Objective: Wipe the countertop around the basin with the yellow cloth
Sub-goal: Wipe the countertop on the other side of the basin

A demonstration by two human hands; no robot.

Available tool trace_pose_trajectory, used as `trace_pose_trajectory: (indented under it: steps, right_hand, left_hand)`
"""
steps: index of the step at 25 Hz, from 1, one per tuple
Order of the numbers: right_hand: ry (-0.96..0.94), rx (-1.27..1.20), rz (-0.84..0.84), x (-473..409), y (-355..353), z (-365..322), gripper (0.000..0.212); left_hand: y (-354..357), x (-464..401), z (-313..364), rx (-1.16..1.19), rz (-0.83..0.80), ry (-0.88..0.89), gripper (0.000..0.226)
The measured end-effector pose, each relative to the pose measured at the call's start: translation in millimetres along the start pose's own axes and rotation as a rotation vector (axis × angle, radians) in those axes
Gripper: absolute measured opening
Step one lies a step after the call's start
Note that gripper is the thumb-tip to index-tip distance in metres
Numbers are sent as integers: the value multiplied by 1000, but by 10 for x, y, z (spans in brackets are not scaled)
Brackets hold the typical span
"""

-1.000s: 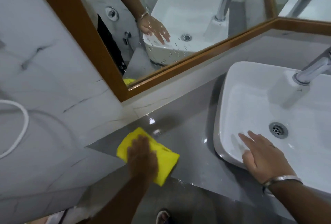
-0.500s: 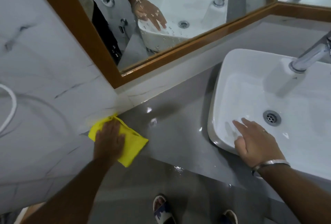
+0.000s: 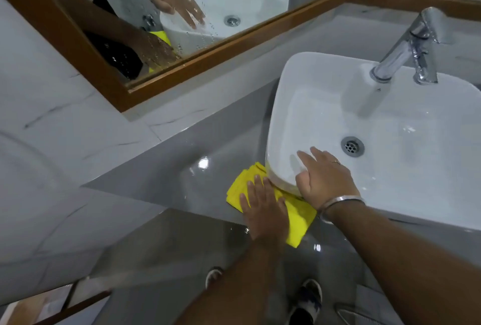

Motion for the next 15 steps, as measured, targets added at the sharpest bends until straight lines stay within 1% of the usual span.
trace_pose_trajectory:
  steps: [1,3,4,5,6,8,9,10,11,13,14,15]
  right_hand:
    - [0,-6,-8,8,8,9,76]
    - [0,-4,-18,17,6,11,73]
    - [-1,0,-22,22,1,14,70]
    - [-5,7,-26,23,3,5,65]
    - [-11,16,-26,20,6,-2,62]
    - [-25,38,-14,12,4,-2,59]
    - [-34,48,-4,2,6,-7,58]
    - [-42,57,5,-5,9,-14,58]
    - [-46,59,14,-5,14,-15,59]
    - [-46,51,20,-17,23,3,60]
    - [-44,46,17,-24,29,17,61]
    - [-42,41,12,-28,35,32,63]
  left_hand:
    - [-26,-37,-148,4,-3,-17,65]
    - [-232,-157,-799,88,31,-151,65]
    - [-442,-182,-1204,132,100,-243,64]
    - [-708,-160,-1659,145,202,-343,63]
    - [-947,-86,-2124,183,249,-466,62]
    - [-1279,116,-2828,297,264,-684,62]
    - [-1338,180,-2981,329,276,-730,62]
    - [-1311,197,-2991,348,303,-747,62]
    - [-1217,169,-2840,346,312,-736,62]
    - [-884,100,-2186,302,287,-649,63]
    - [-700,62,-1770,249,281,-577,64]
    - [-504,34,-1347,201,241,-508,64]
Point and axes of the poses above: each hand's wrist, its own x-axis away from the middle knuckle, its own y-axis out of the palm, z = x × y, the point moved 8 cm from there along -x, towards the middle knuckle, and after that the axes turned 15 degrees about -z, right-handed, at the moved point
